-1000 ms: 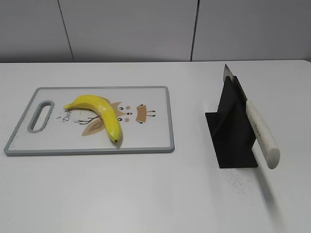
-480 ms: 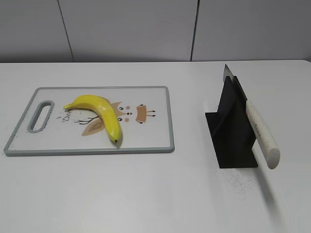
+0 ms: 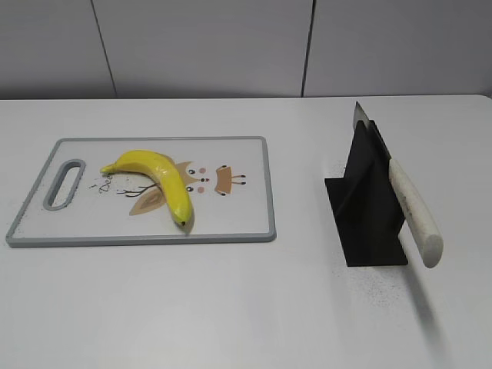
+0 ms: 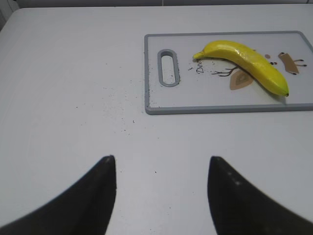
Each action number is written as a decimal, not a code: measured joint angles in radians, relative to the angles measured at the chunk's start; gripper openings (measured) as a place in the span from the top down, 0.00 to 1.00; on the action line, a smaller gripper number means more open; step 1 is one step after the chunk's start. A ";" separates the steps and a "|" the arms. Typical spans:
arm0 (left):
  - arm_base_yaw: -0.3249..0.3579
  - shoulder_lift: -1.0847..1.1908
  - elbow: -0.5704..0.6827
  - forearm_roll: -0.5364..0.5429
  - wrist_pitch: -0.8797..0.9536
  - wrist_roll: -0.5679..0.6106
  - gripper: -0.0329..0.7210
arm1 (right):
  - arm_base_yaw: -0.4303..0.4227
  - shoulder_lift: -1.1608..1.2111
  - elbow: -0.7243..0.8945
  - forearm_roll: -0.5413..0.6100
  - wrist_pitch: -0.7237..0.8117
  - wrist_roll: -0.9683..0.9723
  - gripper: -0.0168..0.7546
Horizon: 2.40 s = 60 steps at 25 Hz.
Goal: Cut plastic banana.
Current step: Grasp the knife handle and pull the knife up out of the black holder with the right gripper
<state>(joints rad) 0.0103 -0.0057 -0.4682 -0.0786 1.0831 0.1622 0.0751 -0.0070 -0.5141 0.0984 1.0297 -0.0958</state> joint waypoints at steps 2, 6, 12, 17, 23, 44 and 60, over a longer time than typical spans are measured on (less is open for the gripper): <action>0.000 0.000 0.000 0.000 0.000 0.000 0.19 | 0.000 0.000 0.000 0.000 0.000 0.000 0.21; 0.000 0.000 0.000 0.000 0.000 0.000 0.19 | 0.000 0.000 0.000 0.000 0.000 0.000 0.21; 0.000 0.000 0.000 0.000 0.000 0.000 0.19 | 0.000 0.001 0.000 0.007 0.000 0.000 0.21; 0.000 0.000 0.000 0.000 0.000 0.000 0.19 | 0.000 0.095 -0.004 0.019 0.000 0.000 0.21; 0.000 0.000 0.000 0.000 0.000 0.000 0.19 | 0.069 0.205 -0.030 -0.013 -0.008 0.046 0.21; 0.000 0.000 0.000 0.000 0.000 0.000 0.19 | 0.244 0.921 -0.439 -0.020 0.182 0.258 0.21; 0.000 0.000 0.000 0.000 0.000 0.000 0.19 | 0.260 1.373 -0.593 0.065 0.182 0.332 0.33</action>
<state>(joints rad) 0.0103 -0.0057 -0.4682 -0.0786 1.0831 0.1622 0.3354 1.3657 -1.1075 0.1629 1.2116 0.2361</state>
